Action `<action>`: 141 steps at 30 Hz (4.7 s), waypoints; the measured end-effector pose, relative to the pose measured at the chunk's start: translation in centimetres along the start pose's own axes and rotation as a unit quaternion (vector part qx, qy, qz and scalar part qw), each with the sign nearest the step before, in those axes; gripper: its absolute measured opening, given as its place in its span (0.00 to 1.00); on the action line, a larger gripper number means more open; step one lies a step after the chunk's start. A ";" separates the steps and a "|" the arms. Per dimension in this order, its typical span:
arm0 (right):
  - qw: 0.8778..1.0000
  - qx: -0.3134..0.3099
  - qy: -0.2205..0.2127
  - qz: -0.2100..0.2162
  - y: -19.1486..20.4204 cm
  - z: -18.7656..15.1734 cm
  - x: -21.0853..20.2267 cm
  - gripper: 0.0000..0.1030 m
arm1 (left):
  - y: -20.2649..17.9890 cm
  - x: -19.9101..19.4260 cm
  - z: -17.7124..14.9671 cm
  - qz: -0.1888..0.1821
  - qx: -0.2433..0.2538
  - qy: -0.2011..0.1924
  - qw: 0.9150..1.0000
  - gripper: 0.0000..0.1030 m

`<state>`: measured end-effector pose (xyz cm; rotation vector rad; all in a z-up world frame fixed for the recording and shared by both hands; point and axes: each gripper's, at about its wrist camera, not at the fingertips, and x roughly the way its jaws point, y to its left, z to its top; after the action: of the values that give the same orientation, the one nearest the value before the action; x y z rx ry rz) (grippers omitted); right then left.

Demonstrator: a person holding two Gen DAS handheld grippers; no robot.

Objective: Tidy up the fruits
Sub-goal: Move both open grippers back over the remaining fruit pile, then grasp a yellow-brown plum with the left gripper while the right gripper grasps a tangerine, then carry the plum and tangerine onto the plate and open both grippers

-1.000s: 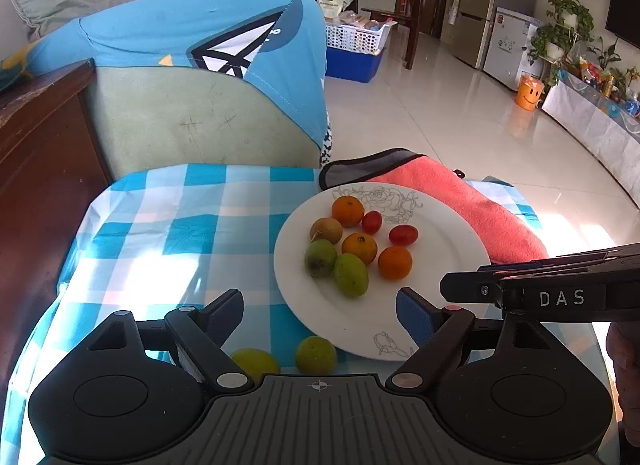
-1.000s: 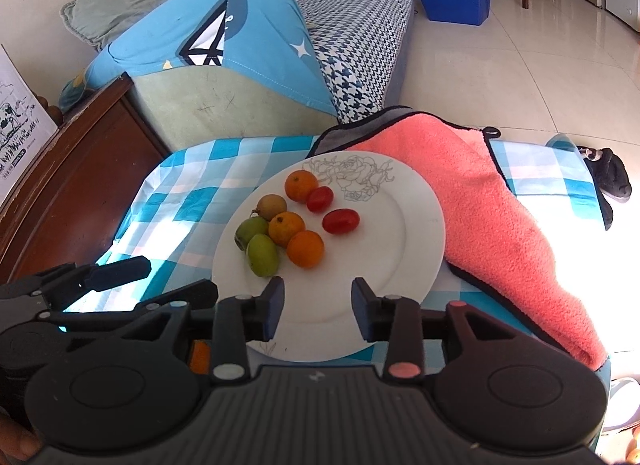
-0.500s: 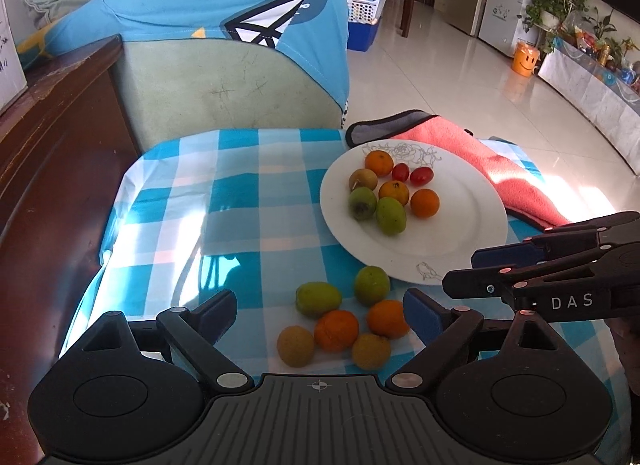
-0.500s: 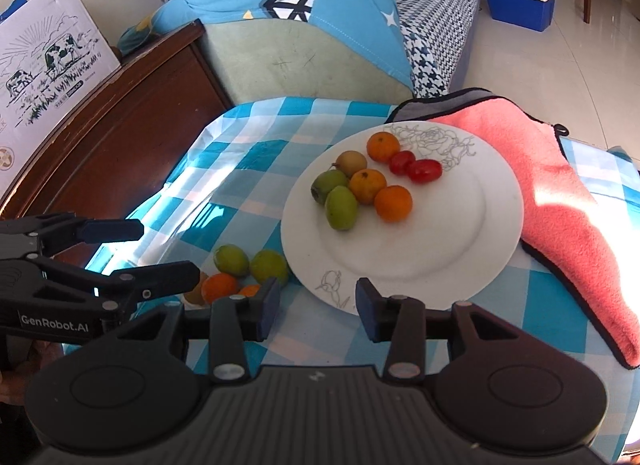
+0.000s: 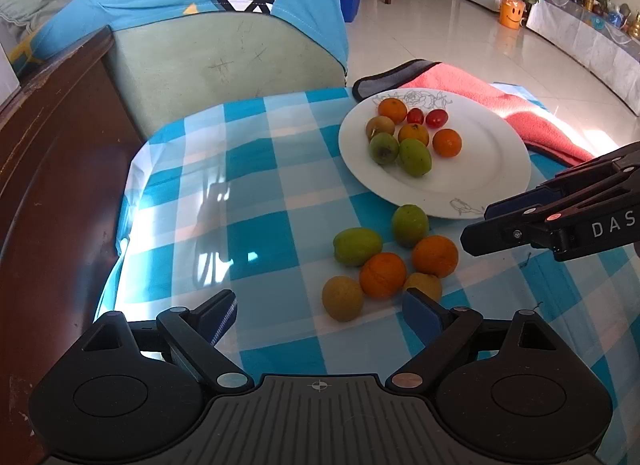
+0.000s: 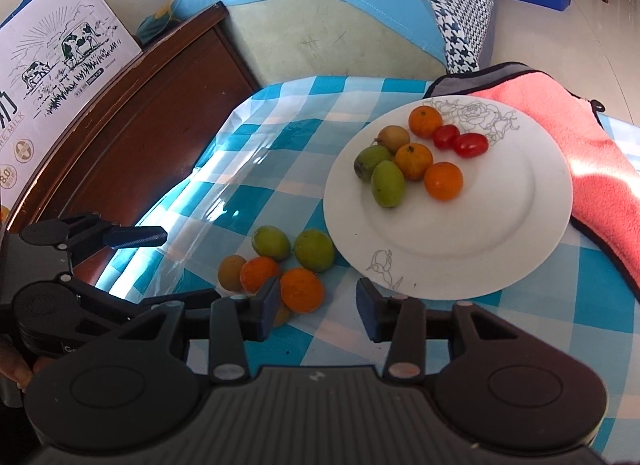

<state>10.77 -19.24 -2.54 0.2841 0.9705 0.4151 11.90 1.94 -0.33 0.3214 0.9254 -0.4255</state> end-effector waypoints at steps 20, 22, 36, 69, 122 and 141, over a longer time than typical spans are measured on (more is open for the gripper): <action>1.000 0.012 0.018 0.005 0.7 -0.2 2.4 0.39 | 0.6 3.3 -0.9 -0.065 0.095 -0.025 0.993 0.81; 1.000 0.011 0.019 0.004 0.7 -0.2 2.6 0.39 | 0.8 3.5 -1.0 -0.080 0.098 -0.026 0.992 0.80; 1.000 0.016 0.017 -0.003 0.6 -0.4 3.3 0.31 | 1.2 4.4 -0.6 -0.123 0.085 -0.022 0.988 0.42; 1.000 -0.021 0.010 -0.018 1.4 -0.3 1.2 0.30 | -0.7 0.0 -0.6 -0.124 0.064 -0.067 0.988 0.24; 0.993 0.062 -0.041 -0.096 -8.2 4.4 -1.9 0.30 | -7.7 4.6 6.4 -0.132 -0.033 -0.101 0.986 0.24; 0.993 0.068 -0.054 -0.074 -8.0 5.2 -1.8 0.37 | -4.7 1.9 7.2 -0.069 -0.093 -0.113 0.987 0.65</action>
<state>15.99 -27.42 -1.69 0.3524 0.9077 0.1953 15.61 -5.71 1.78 0.0354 0.7602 -0.4883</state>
